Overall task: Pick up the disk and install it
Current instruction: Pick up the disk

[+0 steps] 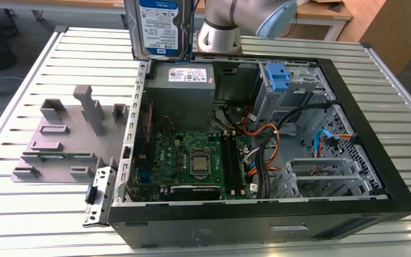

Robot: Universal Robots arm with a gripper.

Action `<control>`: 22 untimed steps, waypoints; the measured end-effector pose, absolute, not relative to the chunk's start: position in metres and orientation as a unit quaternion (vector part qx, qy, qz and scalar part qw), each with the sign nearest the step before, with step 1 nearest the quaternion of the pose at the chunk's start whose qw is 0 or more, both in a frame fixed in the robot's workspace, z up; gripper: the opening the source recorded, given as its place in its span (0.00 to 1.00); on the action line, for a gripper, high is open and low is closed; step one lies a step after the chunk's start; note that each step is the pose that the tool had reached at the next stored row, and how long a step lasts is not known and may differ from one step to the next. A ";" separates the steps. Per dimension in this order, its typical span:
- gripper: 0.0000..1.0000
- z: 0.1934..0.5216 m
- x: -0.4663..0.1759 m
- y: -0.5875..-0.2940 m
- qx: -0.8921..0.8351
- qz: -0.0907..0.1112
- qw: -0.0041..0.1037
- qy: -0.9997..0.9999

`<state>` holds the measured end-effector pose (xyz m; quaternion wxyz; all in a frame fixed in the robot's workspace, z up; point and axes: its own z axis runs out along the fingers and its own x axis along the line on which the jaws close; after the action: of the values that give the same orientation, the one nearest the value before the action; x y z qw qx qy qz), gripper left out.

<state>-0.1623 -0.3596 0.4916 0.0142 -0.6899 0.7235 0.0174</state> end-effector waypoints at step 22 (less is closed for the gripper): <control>0.35 0.491 -0.145 -0.360 -0.690 0.018 0.014 0.724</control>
<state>-0.1447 -0.3596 0.4913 0.0140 -0.6899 0.7235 0.0176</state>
